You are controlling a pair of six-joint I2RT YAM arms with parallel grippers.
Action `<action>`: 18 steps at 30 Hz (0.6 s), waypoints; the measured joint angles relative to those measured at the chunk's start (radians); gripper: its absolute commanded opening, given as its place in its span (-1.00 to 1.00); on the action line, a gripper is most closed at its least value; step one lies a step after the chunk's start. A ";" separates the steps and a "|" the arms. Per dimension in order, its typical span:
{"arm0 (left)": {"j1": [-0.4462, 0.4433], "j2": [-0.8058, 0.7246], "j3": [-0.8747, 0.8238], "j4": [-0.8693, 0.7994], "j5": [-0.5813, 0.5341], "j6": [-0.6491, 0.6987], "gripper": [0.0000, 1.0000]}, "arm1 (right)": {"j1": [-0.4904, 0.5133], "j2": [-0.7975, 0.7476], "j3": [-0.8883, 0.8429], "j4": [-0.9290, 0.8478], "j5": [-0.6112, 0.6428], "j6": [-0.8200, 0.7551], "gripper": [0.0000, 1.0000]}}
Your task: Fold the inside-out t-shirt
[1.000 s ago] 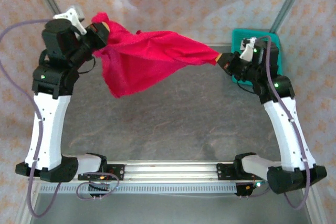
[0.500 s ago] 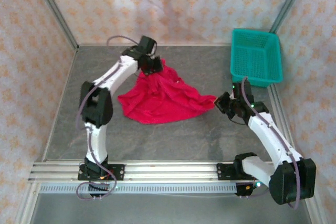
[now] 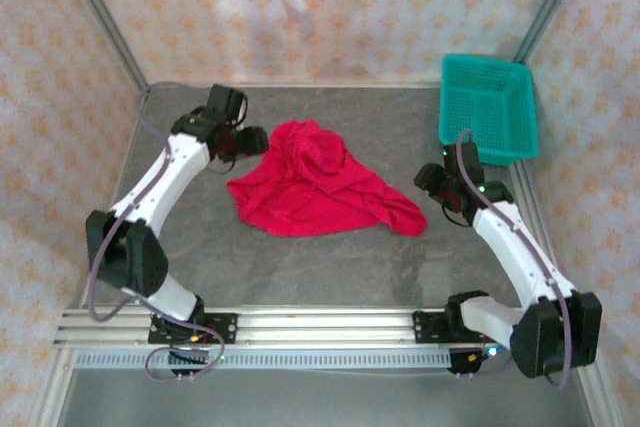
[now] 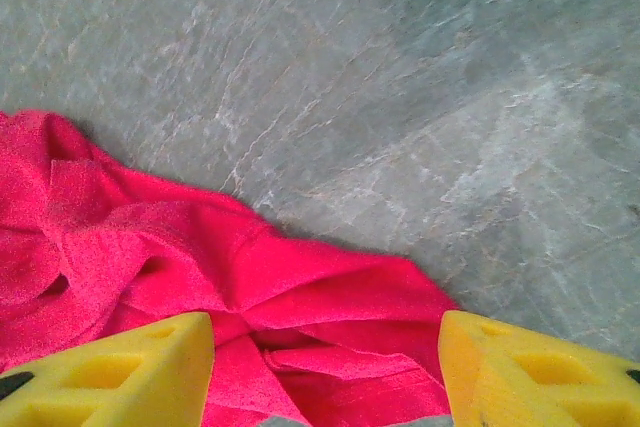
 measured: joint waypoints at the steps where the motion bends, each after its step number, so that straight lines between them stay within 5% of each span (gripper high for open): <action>1: 0.000 -0.023 -0.056 -0.002 -0.002 0.002 0.16 | 0.005 0.030 0.011 0.000 -0.016 -0.014 0.23; 8: 0.027 -0.077 -0.404 0.008 0.024 -0.018 0.26 | 0.130 0.211 0.040 -0.043 -0.093 -0.100 0.24; 14: 0.027 -0.073 -0.494 0.106 0.070 -0.041 0.28 | 0.177 0.235 0.031 -0.069 -0.114 -0.117 0.24; 18: 0.027 -0.013 -0.493 0.174 0.072 -0.052 0.01 | 0.191 0.244 0.022 -0.071 -0.123 -0.123 0.26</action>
